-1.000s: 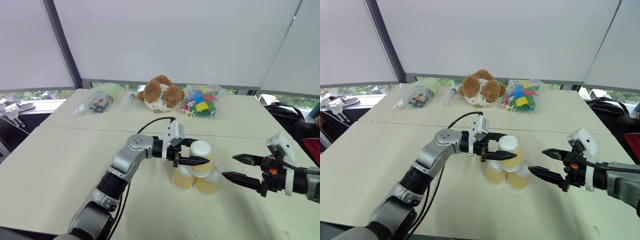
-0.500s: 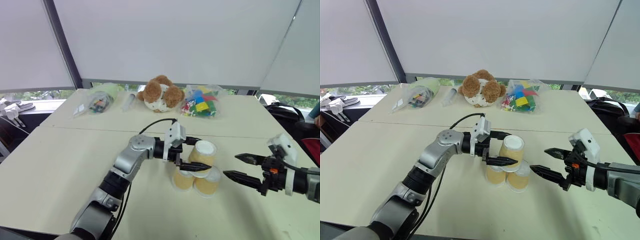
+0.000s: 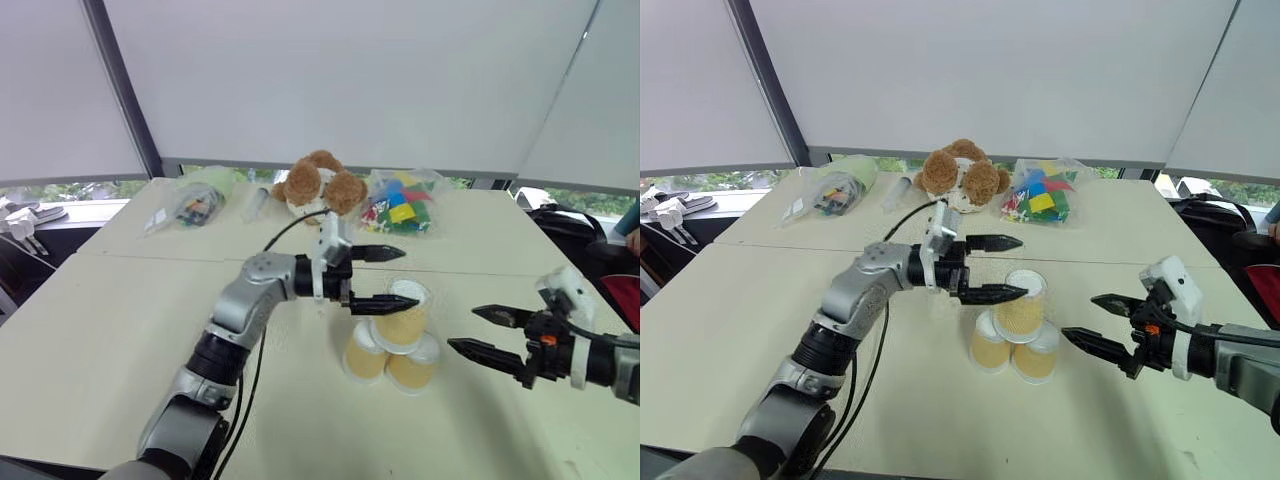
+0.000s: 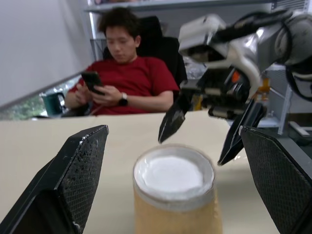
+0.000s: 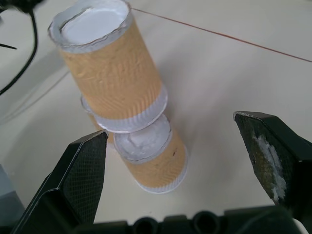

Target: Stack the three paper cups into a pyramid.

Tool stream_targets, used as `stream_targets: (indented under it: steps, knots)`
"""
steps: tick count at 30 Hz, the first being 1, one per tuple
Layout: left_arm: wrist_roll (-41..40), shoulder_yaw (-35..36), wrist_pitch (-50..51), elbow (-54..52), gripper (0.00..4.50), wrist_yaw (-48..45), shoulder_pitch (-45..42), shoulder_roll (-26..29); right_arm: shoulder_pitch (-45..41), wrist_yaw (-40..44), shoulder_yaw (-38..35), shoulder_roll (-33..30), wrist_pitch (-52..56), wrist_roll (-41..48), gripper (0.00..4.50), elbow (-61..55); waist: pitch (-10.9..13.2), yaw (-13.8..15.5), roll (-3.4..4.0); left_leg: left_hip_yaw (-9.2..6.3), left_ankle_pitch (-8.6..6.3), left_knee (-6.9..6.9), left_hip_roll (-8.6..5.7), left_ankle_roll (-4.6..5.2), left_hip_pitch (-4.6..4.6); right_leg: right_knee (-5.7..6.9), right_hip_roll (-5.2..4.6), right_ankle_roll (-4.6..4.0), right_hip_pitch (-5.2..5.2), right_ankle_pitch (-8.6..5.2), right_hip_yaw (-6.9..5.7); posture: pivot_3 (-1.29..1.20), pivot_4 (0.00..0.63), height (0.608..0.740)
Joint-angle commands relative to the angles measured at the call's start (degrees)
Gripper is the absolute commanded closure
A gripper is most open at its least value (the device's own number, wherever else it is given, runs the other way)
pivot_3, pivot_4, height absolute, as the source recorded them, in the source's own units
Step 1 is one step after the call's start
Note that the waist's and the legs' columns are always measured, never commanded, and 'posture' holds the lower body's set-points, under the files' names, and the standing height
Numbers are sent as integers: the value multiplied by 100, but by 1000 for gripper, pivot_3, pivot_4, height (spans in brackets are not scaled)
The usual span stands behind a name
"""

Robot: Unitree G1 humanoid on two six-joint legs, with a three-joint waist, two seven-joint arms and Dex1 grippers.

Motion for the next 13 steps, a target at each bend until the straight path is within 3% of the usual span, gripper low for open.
stream_targets:
  steps: [1, 9, 13]
  knots:
    - [-461, 589, 620, -593, 58, 438, 1, 306, -44, 70, -157, 23, -177, -46, 0, 107, 0, -3, 0, 0, 0, 0, 0, 0, 0, 0, 0, 0, 0, 0, 0, 0, 150, 740]
    - [-1048, 1036, 2257, -2750, 58, 1024, 1945, 1847, 160, 241, -634, 315, -426, -21, 0, 756, -1, -20, 2, -6, 0, -6, 8, 0, 5, 1, 0, 3, 0, -2, 1, 0, 150, 740]
    - [-675, 1041, 2012, -3244, 58, 1014, 3105, 2657, 490, 328, -566, 505, -667, -278, 0, 949, -1, -7, 2, -1, 0, -4, 7, -1, 8, 2, -6, 1, 4, -2, 1, 0, 150, 740]
